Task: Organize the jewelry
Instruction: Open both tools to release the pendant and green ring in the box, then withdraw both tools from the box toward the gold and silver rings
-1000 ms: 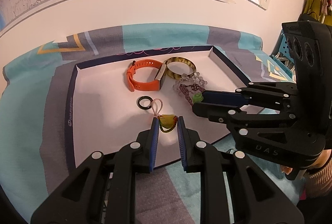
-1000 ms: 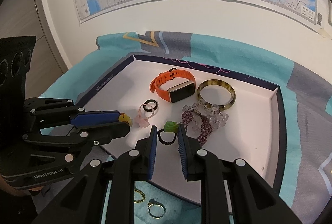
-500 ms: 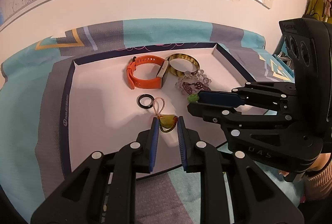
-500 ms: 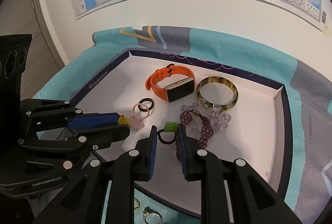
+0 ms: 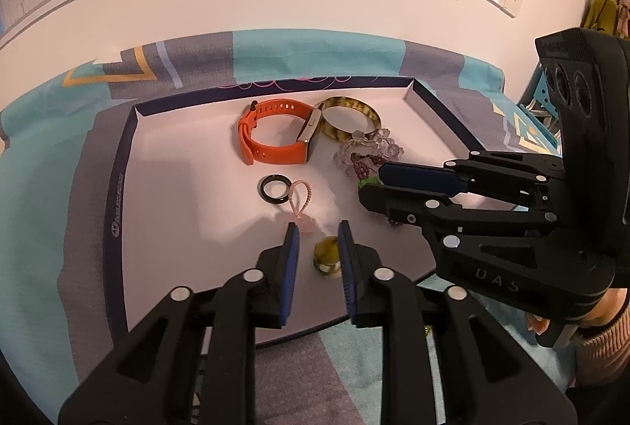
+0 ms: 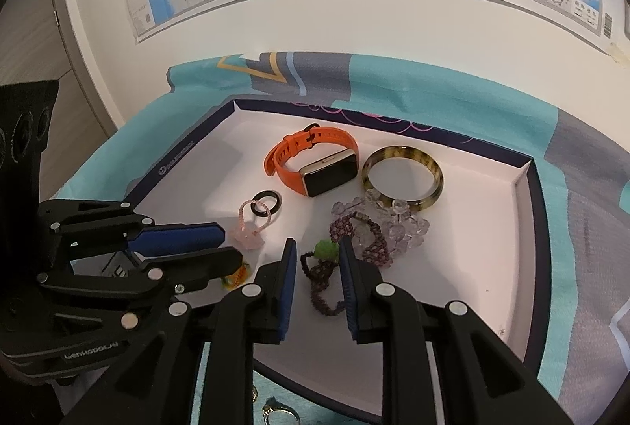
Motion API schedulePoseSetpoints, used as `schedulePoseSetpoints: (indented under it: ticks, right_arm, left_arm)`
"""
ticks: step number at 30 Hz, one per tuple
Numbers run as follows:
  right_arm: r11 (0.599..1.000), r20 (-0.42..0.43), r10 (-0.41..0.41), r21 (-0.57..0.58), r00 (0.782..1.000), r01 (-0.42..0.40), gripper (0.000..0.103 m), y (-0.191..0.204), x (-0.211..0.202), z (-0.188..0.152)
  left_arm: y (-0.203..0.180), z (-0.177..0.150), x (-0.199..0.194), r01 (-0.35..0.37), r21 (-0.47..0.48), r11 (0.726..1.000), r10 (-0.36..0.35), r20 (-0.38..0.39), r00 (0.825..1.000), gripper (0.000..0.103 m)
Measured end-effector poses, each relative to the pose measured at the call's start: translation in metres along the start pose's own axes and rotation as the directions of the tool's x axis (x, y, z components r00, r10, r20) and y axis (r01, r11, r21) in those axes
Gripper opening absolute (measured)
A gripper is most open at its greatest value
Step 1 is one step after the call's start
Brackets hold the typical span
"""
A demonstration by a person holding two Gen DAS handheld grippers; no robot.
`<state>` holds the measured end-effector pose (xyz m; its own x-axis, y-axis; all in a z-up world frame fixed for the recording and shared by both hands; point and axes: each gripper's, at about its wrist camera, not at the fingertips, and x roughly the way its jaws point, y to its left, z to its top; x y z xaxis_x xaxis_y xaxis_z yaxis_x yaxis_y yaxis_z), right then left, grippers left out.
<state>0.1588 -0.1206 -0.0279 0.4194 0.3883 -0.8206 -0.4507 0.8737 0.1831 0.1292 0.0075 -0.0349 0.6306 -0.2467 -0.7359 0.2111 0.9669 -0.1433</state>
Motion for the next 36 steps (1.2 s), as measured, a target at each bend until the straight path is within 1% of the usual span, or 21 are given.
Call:
schedulePoseSetpoints:
  ticks: [4, 7, 9, 12, 16, 20, 22, 24, 28, 30, 36]
  right_arm:
    - [1.0, 0.014, 0.006, 0.015, 1.0, -0.007, 0.021, -0.003, -0.007, -0.001]
    - [1.0, 0.03, 0.009, 0.021, 1.0, -0.01, 0.024, -0.004, -0.016, -0.002]
    - [1.0, 0.044, 0.014, 0.023, 0.999, -0.015, 0.026, -0.004, -0.023, -0.003]
    - [1.0, 0.058, 0.02, 0.018, 0.998, -0.021, 0.027, -0.003, -0.035, -0.007]
    - [1.0, 0.074, 0.026, 0.0, 0.997, -0.026, 0.028, -0.003, -0.055, -0.014]
    - [0.999, 0.086, 0.033, -0.016, 0.996, -0.032, 0.031, -0.003, -0.074, -0.026]
    - [0.999, 0.082, 0.038, -0.025, 0.996, -0.036, 0.033, -0.002, -0.08, -0.032]
    - [0.999, 0.075, 0.014, -0.032, 0.997, -0.012, 0.035, -0.001, -0.082, -0.039]
    - [0.999, 0.043, 0.012, -0.039, 0.999, -0.01, 0.036, 0.003, -0.08, -0.055]
    - [0.999, 0.025, 0.005, -0.044, 1.0, -0.004, 0.036, 0.005, -0.077, -0.062]
    - [1.0, -0.008, 0.014, -0.001, 1.0, -0.014, 0.036, -0.001, -0.067, -0.077]
  left_arm:
    - [-0.001, -0.001, -0.008, 0.001, 0.002, 1.0, -0.001, 0.02, 1.0, 0.027]
    - [-0.001, -0.002, -0.018, -0.005, 0.004, 1.0, 0.005, 0.045, 0.999, 0.033]
    - [-0.001, -0.004, -0.026, 0.004, 0.003, 1.0, -0.005, 0.061, 0.998, 0.036]
    - [-0.003, -0.009, -0.038, 0.016, 0.011, 1.0, -0.017, 0.08, 0.997, 0.038]
    - [-0.008, -0.019, -0.053, 0.033, 0.038, 0.999, -0.037, 0.097, 0.995, 0.041]
    - [-0.017, -0.032, -0.063, 0.027, 0.077, 0.997, -0.035, 0.105, 0.994, 0.044]
    - [-0.019, -0.037, -0.067, 0.039, 0.083, 0.996, -0.048, 0.102, 0.994, 0.046]
    - [-0.022, -0.042, -0.069, 0.049, 0.087, 0.995, -0.058, 0.098, 0.993, 0.048]
    - [-0.028, -0.051, -0.07, 0.08, 0.089, 0.993, -0.088, 0.084, 0.993, 0.048]
    - [-0.032, -0.055, -0.068, 0.089, 0.097, 0.991, -0.096, 0.071, 0.993, 0.048]
    - [-0.041, -0.059, -0.048, 0.105, 0.105, 0.989, -0.106, 0.01, 0.994, 0.046]
